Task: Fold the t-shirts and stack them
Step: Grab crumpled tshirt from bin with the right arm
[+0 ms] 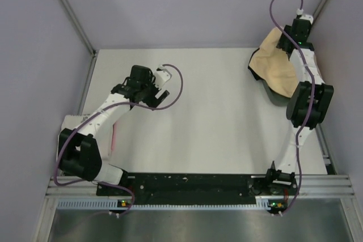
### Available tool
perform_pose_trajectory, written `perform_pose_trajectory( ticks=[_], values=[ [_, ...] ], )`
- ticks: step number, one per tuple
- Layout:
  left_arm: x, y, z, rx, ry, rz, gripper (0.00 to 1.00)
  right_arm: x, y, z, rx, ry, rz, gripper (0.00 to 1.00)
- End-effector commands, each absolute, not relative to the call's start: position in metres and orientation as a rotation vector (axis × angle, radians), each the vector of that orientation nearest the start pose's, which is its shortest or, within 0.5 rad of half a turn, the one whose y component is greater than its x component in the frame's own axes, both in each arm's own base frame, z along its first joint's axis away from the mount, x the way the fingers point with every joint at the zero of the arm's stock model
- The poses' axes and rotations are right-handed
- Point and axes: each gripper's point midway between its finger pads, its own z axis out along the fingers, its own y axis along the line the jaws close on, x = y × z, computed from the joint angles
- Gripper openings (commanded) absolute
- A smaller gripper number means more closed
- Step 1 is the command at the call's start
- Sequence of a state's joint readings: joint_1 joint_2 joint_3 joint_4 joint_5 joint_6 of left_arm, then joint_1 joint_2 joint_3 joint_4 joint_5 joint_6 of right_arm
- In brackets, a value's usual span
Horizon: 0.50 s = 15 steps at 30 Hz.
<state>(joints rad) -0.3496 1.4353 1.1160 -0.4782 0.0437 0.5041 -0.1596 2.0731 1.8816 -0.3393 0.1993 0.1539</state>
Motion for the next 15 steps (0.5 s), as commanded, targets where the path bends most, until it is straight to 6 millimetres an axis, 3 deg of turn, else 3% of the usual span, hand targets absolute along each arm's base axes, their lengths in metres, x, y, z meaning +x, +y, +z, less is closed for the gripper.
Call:
perform_pose_trajectory(
  ticks=[1,2,3,5,10,15],
  values=[
    [0.377,-0.115,0.164,0.994,2.124,0.079,0.99,0.609,-0.123,0.236,0.384,1.945,-0.202,0.35],
    [0.377,-0.114,0.163,0.992,2.13,0.077,0.99,0.61,-0.124,0.238,0.379,1.943,-0.209,0.08],
    [0.377,-0.115,0.163,0.992,2.129,0.078,0.99,0.609,-0.127,0.242,0.384,1.935,-0.218,0.0],
    [0.376,-0.114,0.16,0.996,2.137,0.076,0.99,0.603,-0.125,0.259,0.366,1.913,-0.219,0.0],
    [0.377,-0.114,0.166,0.991,2.119,0.082,0.99,0.573,-0.115,0.349,0.268,1.766,-0.214,0.0],
    [0.375,-0.113,0.179,0.976,2.082,0.087,0.99,0.524,-0.083,0.44,0.14,1.584,-0.112,0.0]
  ],
)
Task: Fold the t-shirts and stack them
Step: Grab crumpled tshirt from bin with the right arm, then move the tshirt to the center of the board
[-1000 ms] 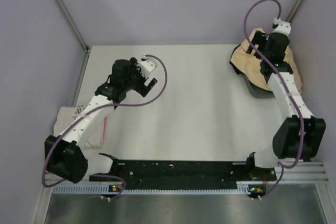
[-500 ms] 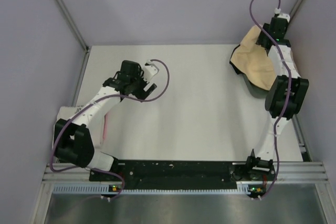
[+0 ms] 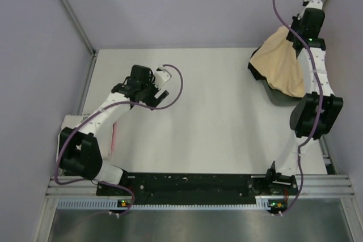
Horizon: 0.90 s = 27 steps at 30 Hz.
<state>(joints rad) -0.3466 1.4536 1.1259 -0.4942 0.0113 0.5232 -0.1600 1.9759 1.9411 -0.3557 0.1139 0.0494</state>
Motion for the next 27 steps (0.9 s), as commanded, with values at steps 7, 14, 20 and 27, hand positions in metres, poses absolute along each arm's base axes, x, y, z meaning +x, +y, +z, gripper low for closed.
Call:
perform_pose_trajectory(
  ticks=[7,14,20,27],
  values=[
    [0.374,-0.096,0.199,0.895,2.042,0.153,0.99,0.422,0.001,0.576,-0.11,1.251,0.111,0.0],
    [0.387,-0.053,0.236,0.599,2.013,0.107,0.99,0.239,0.164,0.693,-0.71,0.771,0.633,0.0],
    [0.389,-0.002,0.254,0.383,2.002,0.128,0.99,0.161,0.195,0.706,-0.872,0.568,0.978,0.0],
    [0.384,0.046,0.267,0.242,1.969,0.24,0.99,0.278,0.205,0.62,-0.677,0.888,0.989,0.0]
  ],
)
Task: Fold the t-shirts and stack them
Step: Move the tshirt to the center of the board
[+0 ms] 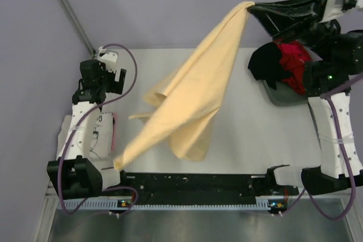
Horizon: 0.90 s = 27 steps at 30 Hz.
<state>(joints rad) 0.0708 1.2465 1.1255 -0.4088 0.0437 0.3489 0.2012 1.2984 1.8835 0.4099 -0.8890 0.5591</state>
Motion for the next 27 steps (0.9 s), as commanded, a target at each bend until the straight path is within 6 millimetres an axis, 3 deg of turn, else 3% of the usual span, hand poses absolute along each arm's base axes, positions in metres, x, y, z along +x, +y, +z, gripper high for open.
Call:
perform_pose_trajectory(
  ticks=[1,5,8,9,10,11,13,14,15,17,19,21,23,26,27],
  values=[
    [0.384,0.051,0.267,0.231,1.968,0.261,0.99,0.303,0.209,0.595,-0.64,0.967,1.003,0.0],
    [0.385,0.062,0.26,0.223,1.984,0.322,0.99,0.406,0.228,0.462,-0.456,1.37,1.041,0.0],
    [0.385,0.05,0.252,0.285,1.989,0.259,0.99,0.467,0.241,0.365,-0.381,1.658,0.988,0.0],
    [0.386,0.044,0.25,0.317,1.982,0.228,0.99,0.483,0.243,0.354,-0.372,1.709,0.94,0.0],
    [0.385,0.036,0.247,0.357,1.981,0.185,0.99,0.503,0.246,0.328,-0.344,1.794,0.883,0.0],
    [0.383,0.027,0.242,0.414,1.983,0.144,0.98,0.517,0.247,0.308,-0.336,1.856,0.828,0.05],
    [0.377,0.007,0.235,0.515,1.976,0.041,0.98,0.54,0.247,0.266,-0.317,2.0,0.713,0.31],
    [0.373,-0.004,0.231,0.561,1.975,-0.015,0.98,0.548,0.242,0.26,-0.301,2.041,0.643,0.44],
    [0.369,-0.015,0.226,0.607,1.972,-0.063,0.98,0.555,0.232,0.249,-0.258,2.099,0.563,0.51],
    [0.359,-0.036,0.217,0.713,1.966,-0.141,0.96,0.555,0.214,0.237,-0.219,2.155,0.444,0.57],
    [0.347,-0.06,0.204,0.835,1.966,-0.212,0.92,0.543,0.196,0.248,-0.205,2.147,0.357,0.64],
    [0.332,-0.09,0.187,0.988,1.964,-0.266,0.88,0.521,0.178,0.255,-0.184,2.157,0.288,0.66],
    [0.318,-0.116,0.171,1.123,1.954,-0.308,0.88,0.489,0.16,0.249,-0.148,2.196,0.229,0.67],
    [0.3,-0.153,0.147,1.303,1.914,-0.359,0.88,0.431,0.147,0.21,-0.11,2.313,0.226,0.68],
    [0.298,-0.163,0.139,1.341,1.907,-0.355,0.89,0.41,0.145,0.188,-0.103,2.373,0.236,0.68]
  ],
)
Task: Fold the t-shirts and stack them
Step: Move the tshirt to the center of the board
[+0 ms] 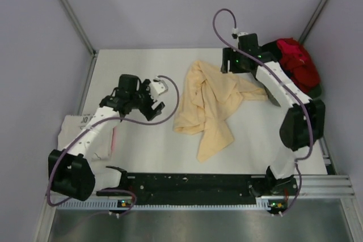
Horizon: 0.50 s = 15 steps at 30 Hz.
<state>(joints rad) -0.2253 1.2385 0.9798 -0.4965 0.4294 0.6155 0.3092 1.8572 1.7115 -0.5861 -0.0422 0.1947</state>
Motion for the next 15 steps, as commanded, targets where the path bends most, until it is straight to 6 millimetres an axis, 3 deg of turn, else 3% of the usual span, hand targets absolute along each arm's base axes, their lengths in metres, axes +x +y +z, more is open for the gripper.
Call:
perform_pose_trajectory(
  ticks=[1,5,8,12,14,15],
  values=[
    [0.296,-0.176,0.134,1.386,1.888,-0.361,0.9,0.391,0.145,0.174,-0.098,2.411,0.258,0.68],
    [0.291,-0.221,0.112,1.531,1.854,-0.384,0.94,0.311,0.153,0.106,-0.139,2.59,0.313,0.68],
    [0.293,-0.248,0.098,1.592,1.829,-0.373,0.94,0.261,0.171,0.074,-0.19,2.675,0.364,0.69],
    [0.297,-0.271,0.075,1.651,1.846,-0.354,0.93,0.241,0.176,0.051,-0.115,2.68,0.408,0.69],
    [0.314,-0.266,0.064,1.587,1.926,-0.244,0.84,0.239,0.175,0.044,-0.099,2.682,0.42,0.69],
    [0.322,-0.265,0.063,1.552,1.95,-0.215,0.74,0.237,0.175,0.041,-0.089,2.685,0.423,0.69]
  ],
)
